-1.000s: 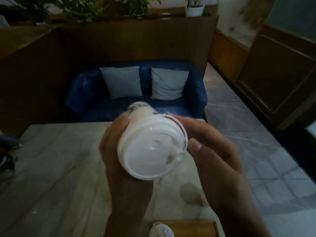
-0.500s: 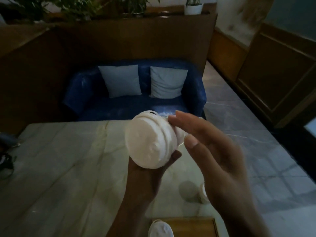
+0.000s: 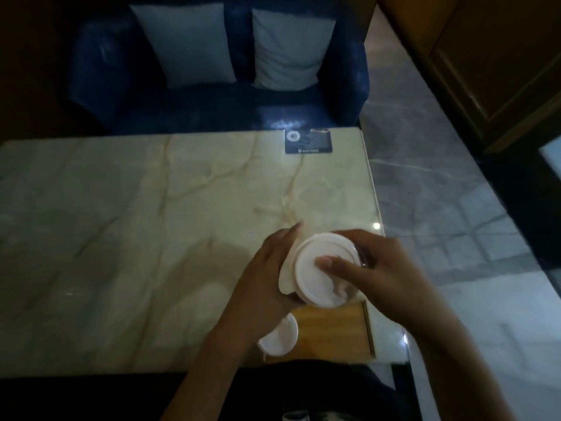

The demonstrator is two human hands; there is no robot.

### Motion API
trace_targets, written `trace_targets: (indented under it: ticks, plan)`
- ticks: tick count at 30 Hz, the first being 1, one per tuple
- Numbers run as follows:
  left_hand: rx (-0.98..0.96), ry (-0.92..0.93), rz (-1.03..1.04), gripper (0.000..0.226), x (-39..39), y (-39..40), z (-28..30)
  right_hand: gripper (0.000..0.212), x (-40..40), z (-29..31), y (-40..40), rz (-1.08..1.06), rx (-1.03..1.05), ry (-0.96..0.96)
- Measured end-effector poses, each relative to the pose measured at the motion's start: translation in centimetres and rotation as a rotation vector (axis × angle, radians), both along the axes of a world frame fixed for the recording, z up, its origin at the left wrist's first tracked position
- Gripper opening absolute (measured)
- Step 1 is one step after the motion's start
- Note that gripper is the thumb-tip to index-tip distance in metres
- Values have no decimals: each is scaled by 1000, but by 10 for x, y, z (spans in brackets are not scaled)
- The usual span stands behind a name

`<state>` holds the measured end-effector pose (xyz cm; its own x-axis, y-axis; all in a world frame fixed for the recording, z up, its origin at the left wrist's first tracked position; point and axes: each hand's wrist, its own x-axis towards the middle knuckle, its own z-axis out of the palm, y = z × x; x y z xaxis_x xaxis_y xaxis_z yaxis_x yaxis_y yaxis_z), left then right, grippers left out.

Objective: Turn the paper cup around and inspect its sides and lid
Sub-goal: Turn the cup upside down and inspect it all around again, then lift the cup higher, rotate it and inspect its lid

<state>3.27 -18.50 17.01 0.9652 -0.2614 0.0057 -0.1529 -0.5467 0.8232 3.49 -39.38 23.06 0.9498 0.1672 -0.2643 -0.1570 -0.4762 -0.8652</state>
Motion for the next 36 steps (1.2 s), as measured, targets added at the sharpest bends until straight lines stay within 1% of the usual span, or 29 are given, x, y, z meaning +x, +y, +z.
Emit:
trace_targets:
  ticks: [2,3,4,6,8,12,16,21,26,32,36]
  plan:
    - [127,201,-24,113,-11,7,-29,53,-15,-39,-9,-73,-91,121]
    - [224,284,-17,114,-19,11,-43,52,-24,-60,-14,-90,-139,177]
    - [307,352,-4,111,-26,15,-57,49,-33,-80,-18,-107,-167,235]
    - [390,455,30,103,-40,22,-80,38,-52,-118,-27,-174,-166,340]
    - [405,536,24,96,-50,27,-96,30,-68,-147,-32,-221,-177,405]
    - [269,677,-1,82,-59,32,-117,32,-88,-178,-28,-243,-189,471]
    - [264,666,-8,76,-58,33,-124,35,-99,-186,-17,-289,-137,512]
    - [286,664,-28,75,-57,36,-126,39,-100,-189,-6,-267,-92,513]
    - [295,636,-26,74,-58,34,-128,39,-97,-194,-5,-135,-127,425]
    - [345,623,-23,75,-59,33,-127,41,-97,-197,-8,-108,-214,413]
    - [390,601,-31,80,-59,30,-128,44,-96,-197,-10,-71,-229,403]
